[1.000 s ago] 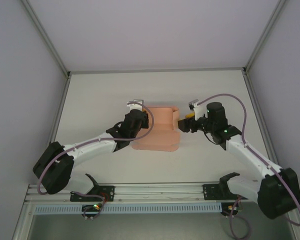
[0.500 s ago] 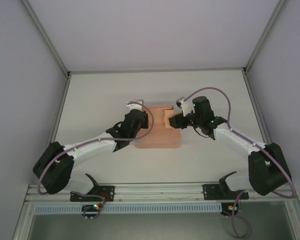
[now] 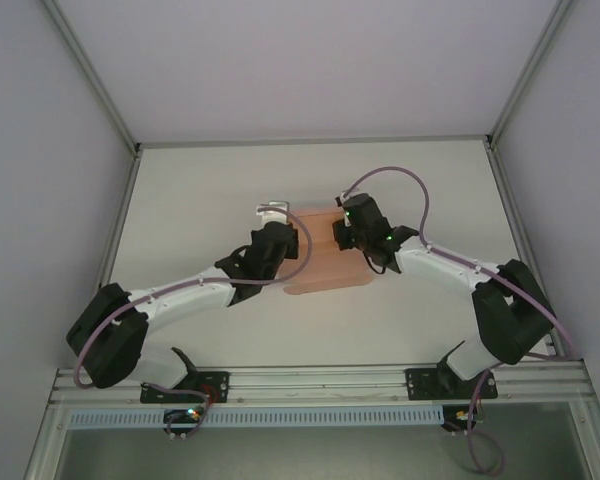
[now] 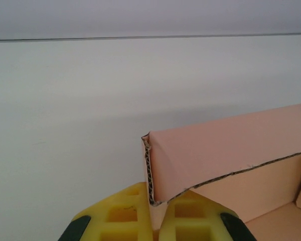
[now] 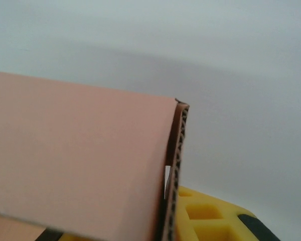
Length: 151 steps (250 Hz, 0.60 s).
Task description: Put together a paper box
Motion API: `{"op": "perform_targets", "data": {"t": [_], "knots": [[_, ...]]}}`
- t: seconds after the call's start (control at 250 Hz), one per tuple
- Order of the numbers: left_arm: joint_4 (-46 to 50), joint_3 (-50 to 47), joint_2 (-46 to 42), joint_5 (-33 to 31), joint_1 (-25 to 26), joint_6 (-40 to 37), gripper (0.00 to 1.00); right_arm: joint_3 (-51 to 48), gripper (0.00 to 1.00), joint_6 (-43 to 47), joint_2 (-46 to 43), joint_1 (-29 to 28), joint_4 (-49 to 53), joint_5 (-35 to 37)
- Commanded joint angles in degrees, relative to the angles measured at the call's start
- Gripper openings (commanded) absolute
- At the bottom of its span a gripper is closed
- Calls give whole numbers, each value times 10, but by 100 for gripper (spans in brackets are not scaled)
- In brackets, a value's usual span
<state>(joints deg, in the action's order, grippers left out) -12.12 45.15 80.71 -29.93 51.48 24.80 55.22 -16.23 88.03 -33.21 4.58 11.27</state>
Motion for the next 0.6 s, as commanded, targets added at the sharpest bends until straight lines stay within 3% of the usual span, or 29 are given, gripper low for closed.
{"op": "perform_targets", "data": {"t": [0.0,0.12,0.196,0.419,0.599], "knots": [[-16,24,2,21,14,-9,0,15,13,-48,22,-5,-10,88],[-14,24,-1,16,16,-9,0,32,0,-42,31,-6,8,84],[-15,22,-4,14,16,-8,0,39,0,-39,34,-7,26,104],[-3,31,-3,2,20,-5,0,70,0,-71,62,-16,130,261],[21,37,-4,-11,14,-15,0,73,0,112,84,-21,123,267]]}}
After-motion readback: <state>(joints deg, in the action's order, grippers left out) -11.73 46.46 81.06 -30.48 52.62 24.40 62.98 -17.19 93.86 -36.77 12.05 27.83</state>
